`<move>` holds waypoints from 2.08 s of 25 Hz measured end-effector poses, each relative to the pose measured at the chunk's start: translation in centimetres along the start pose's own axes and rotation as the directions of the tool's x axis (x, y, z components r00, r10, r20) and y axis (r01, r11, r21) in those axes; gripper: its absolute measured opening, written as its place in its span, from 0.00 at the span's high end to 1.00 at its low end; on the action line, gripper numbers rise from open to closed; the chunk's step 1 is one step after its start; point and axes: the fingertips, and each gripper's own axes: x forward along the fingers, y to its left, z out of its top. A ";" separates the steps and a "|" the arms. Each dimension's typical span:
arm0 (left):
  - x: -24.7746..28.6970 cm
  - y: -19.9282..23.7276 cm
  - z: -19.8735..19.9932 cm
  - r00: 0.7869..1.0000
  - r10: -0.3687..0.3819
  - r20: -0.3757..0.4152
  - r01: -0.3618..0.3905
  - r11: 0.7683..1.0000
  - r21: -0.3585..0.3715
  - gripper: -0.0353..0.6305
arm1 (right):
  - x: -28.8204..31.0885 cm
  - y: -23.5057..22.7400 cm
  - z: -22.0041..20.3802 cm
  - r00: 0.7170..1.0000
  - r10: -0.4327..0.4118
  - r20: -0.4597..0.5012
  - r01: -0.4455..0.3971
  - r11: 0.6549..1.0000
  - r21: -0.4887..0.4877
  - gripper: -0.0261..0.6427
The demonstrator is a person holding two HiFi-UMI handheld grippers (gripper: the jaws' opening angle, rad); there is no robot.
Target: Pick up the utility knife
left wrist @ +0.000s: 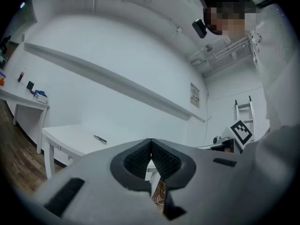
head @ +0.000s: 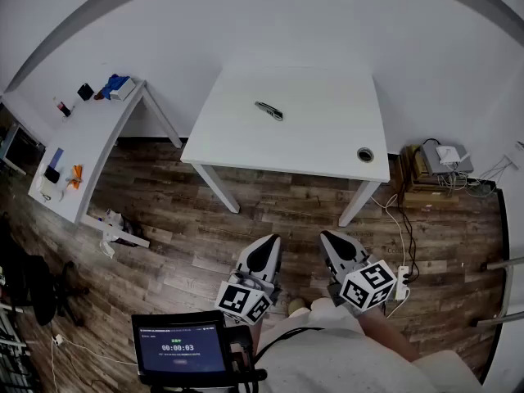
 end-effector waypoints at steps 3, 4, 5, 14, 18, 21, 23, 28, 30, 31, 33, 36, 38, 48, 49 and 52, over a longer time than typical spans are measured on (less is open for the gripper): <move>-0.2 0.1 -0.3 1.000 0.001 -0.005 -0.001 1.000 -0.009 0.94 | -0.1 -0.2 -0.2 1.000 -0.011 -0.004 0.011 1.000 0.005 0.95; -0.2 0.3 -0.4 1.000 0.003 -0.006 -0.003 1.000 -0.011 0.94 | 0.0 -0.3 -0.3 1.000 -0.013 -0.006 0.013 1.000 0.009 0.95; -0.2 0.5 -0.4 1.000 0.007 -0.007 -0.007 1.000 -0.014 0.94 | 0.1 -0.3 -0.5 1.000 -0.013 -0.009 0.013 1.000 0.014 0.95; 0.5 3.0 -0.3 0.998 0.063 0.006 -0.063 0.998 -0.017 0.94 | 2.7 -1.1 -0.2 0.999 0.029 -0.024 -0.028 0.999 0.018 0.95; 1.7 5.1 0.1 0.996 0.087 0.022 -0.087 0.996 -0.002 0.94 | 5.5 -1.1 0.6 0.996 0.082 -0.037 -0.082 0.997 0.004 0.95; 3.2 6.2 0.8 0.994 0.103 0.023 -0.103 0.995 -0.003 0.94 | 7.3 -1.5 1.7 0.994 0.104 -0.036 -0.105 0.994 -0.020 0.95; 4.4 6.7 0.9 0.994 0.106 0.025 -0.106 0.994 -0.009 0.94 | 8.3 -2.2 2.3 0.993 0.107 -0.039 -0.108 0.994 -0.034 0.95; 7.4 8.0 0.5 0.996 0.089 0.022 -0.089 0.996 -0.009 0.94 | 10.5 -4.5 3.4 0.994 0.104 -0.042 -0.105 0.994 -0.029 0.95; 8.8 8.8 0.7 0.995 0.092 0.025 -0.092 0.996 -0.009 0.94 | 11.5 -5.5 4.0 0.993 0.110 -0.043 -0.111 0.993 -0.029 0.95; 9.4 9.3 0.9 0.995 0.095 0.025 -0.095 0.995 -0.010 0.94 | 12.1 -6.0 4.2 0.993 0.111 -0.044 -0.112 0.993 -0.027 0.95; 10.7 10.2 1.2 0.994 0.105 0.026 -0.105 0.994 -0.011 0.94 | 13.2 -7.1 4.6 0.993 0.112 -0.048 -0.113 0.993 -0.022 0.95; 12.4 11.3 1.5 0.992 0.125 0.027 -0.125 0.992 -0.010 0.94 | 14.8 -8.5 5.3 0.991 0.125 -0.054 -0.127 0.992 -0.024 0.95; 13.3 12.0 2.0 0.990 0.136 0.036 -0.136 0.991 -0.001 0.94 | 15.9 -9.0 5.9 0.989 0.139 -0.056 -0.141 0.990 -0.028 0.95; 16.6 14.3 3.7 0.973 0.209 0.093 -0.213 0.976 0.041 0.94 | 19.7 -11.7 7.8 0.975 0.204 -0.082 -0.208 0.977 -0.040 0.95; 16.7 14.4 3.9 0.971 0.219 0.098 -0.224 0.973 0.048 0.94 | 19.9 -11.9 7.7 0.973 0.212 -0.087 -0.216 0.976 -0.036 0.95; 16.3 14.8 4.3 0.961 0.254 0.113 -0.262 0.963 0.057 0.94 | 20.4 -12.1 7.3 0.968 0.230 -0.102 -0.234 0.972 -0.025 0.95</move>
